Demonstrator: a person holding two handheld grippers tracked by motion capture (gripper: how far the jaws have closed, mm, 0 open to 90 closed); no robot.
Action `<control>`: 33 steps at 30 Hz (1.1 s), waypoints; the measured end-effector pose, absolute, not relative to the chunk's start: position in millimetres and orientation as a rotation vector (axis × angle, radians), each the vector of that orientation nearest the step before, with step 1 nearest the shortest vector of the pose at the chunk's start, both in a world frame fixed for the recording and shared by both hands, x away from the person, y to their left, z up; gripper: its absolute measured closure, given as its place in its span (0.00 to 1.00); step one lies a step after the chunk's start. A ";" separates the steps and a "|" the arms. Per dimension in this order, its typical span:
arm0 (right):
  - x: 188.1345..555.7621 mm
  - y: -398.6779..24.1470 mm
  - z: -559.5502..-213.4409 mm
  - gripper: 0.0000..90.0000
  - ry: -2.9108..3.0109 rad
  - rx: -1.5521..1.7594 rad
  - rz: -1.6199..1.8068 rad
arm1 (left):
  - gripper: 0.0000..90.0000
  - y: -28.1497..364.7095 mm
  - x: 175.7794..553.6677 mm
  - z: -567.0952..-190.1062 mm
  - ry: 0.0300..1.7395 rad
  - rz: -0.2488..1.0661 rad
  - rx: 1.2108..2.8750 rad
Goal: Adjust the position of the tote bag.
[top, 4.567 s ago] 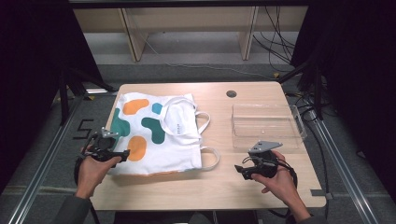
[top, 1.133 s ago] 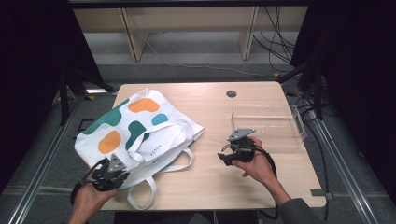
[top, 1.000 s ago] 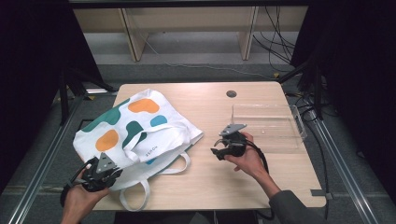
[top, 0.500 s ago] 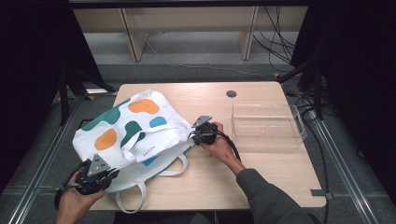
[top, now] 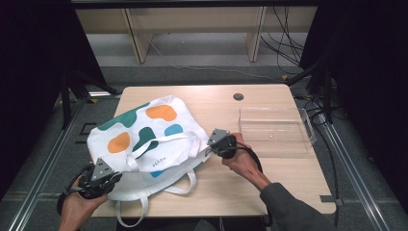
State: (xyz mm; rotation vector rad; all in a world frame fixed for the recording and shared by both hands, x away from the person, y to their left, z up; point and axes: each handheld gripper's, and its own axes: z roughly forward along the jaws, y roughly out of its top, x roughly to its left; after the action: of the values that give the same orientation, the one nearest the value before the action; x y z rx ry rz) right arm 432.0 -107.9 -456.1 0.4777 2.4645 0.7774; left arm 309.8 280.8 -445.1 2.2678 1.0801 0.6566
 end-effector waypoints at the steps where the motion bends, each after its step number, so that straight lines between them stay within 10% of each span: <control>1: 432.0 -107.9 -456.1 0.93 2.465 0.478 0.777 | 0.96 280.8 309.8 -445.1 1.080 0.657 2.268; 10: 360.8 -141.7 -447.9 0.93 2.529 0.528 0.846 | 0.88 274.6 321.3 -458.1 1.048 0.667 2.347; 26: 380.3 -128.9 -470.5 0.78 2.563 0.542 0.858 | 0.52 305.6 317.7 -479.9 1.376 0.576 2.349; 33: 385.2 -123.8 -469.5 0.89 2.582 0.524 0.875 | 0.80 309.6 318.8 -477.1 1.286 0.514 2.366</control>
State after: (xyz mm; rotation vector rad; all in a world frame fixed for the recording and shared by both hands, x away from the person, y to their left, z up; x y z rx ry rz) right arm 385.2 -123.8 -469.5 0.5239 2.5819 0.8754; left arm 318.8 309.6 -477.1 2.3657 1.2863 0.5137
